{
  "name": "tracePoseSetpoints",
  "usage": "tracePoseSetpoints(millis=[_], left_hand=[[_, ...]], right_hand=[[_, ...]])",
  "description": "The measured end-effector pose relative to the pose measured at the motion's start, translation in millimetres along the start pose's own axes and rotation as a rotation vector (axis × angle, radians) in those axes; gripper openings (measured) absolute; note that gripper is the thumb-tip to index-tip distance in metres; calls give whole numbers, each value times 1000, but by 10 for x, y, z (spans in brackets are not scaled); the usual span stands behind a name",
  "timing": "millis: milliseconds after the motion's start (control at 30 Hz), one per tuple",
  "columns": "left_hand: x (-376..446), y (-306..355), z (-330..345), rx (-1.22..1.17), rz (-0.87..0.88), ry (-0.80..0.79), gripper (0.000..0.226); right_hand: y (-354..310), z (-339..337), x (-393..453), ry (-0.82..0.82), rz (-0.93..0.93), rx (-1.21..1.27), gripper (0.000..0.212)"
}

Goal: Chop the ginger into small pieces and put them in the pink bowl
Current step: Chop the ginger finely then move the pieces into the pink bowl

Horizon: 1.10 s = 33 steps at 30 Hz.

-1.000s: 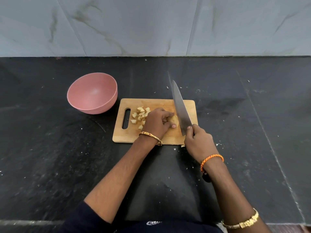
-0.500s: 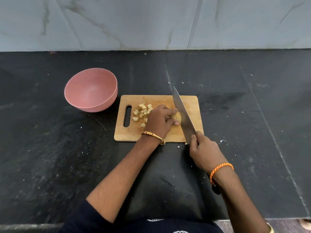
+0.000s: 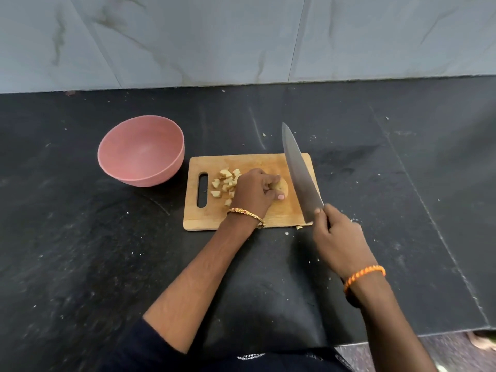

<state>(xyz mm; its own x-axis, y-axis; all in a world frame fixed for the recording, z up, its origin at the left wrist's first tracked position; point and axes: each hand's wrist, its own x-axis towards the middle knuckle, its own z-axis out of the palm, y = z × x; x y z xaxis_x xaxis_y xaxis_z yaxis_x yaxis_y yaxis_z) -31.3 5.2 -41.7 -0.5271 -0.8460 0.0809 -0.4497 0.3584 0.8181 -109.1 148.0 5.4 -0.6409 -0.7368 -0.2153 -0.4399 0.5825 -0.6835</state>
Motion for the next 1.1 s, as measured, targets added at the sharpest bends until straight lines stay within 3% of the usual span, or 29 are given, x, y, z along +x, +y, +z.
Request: tracePoseSetpoints(millis=[233, 733, 1100], left_hand=[[1, -1, 5, 22, 19, 0, 38], [-10, 15, 5, 16, 5, 8, 38], [-16, 7, 24, 46, 24, 34, 41]], right_hand=[[-48, 240, 407, 25, 30, 49, 35], [-31, 174, 421, -33, -1, -2, 33], [-170, 67, 502, -140, -18, -168, 25]])
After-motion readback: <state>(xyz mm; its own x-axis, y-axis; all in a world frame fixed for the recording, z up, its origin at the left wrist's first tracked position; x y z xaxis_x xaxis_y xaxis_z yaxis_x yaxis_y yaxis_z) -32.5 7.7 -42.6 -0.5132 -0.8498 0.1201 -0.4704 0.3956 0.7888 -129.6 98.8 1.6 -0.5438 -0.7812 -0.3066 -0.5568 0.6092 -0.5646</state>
